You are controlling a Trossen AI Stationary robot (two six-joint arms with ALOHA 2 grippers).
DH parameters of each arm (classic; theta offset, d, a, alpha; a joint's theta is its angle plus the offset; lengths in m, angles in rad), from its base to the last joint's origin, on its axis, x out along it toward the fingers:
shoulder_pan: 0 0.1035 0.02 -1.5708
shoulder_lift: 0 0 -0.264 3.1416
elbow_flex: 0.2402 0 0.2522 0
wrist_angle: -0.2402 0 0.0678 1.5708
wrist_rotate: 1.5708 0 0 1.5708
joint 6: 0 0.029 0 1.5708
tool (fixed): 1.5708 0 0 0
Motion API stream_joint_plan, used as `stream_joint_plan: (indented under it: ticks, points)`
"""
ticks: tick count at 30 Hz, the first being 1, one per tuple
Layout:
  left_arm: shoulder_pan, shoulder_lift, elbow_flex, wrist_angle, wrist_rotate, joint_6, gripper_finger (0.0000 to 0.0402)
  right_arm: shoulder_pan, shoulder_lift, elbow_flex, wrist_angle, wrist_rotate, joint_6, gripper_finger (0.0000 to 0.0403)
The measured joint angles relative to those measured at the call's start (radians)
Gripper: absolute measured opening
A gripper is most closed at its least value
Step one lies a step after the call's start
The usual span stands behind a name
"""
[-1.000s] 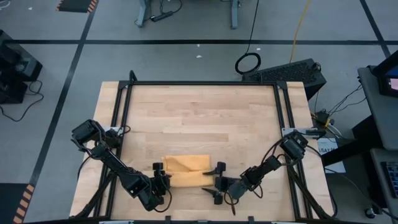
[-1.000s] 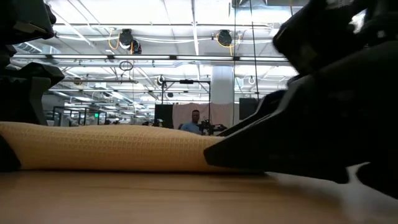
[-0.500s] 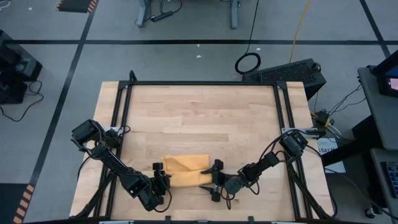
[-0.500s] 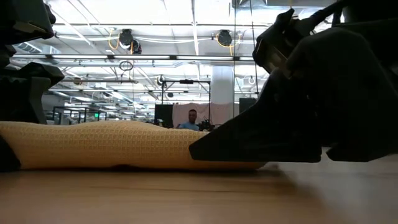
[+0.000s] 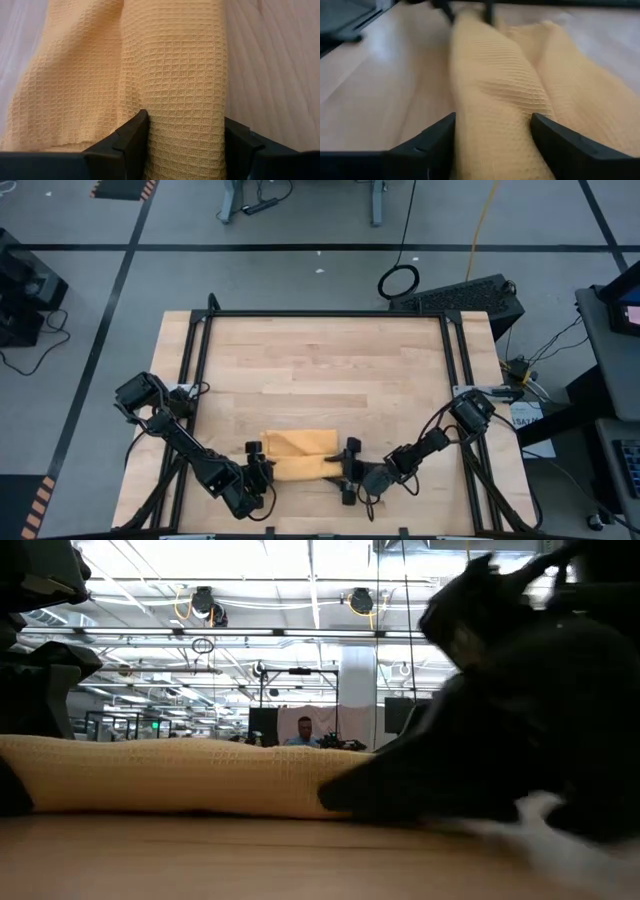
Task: Roll towel
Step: Roll the folded yellow towel
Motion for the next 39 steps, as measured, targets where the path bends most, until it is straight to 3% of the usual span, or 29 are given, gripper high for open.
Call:
stream_joint_plan:
  ticks: [6,10,15,29,34,39]
  points:
    - [0.0,0.0,0.0,-0.001,0.004,-0.013,0.0194,0.08,-0.006,-0.002,0.08,0.045,-0.224,0.0288]
    - [0.0,0.0,0.0,-0.001,0.006,-0.026,0.0194,0.104,-0.016,-0.002,0.075,0.158,-0.189,0.034]
    - [0.0,0.0,0.0,0.001,0.007,-0.035,0.0194,0.106,-0.016,-0.002,0.077,0.174,-0.112,0.0375]
    - [0.0,0.0,0.0,0.004,0.015,-0.062,0.0194,0.058,-0.014,-0.001,-0.041,0.132,0.057,0.0377]
    - [0.0,0.0,0.0,0.005,0.015,-0.062,0.0194,0.038,-0.014,0.0,-0.071,0.071,0.13,0.0376]
    - [0.0,-0.011,0.0,0.002,0.021,-0.075,0.0194,0.024,-0.016,0.001,-0.07,0.051,0.199,0.034]
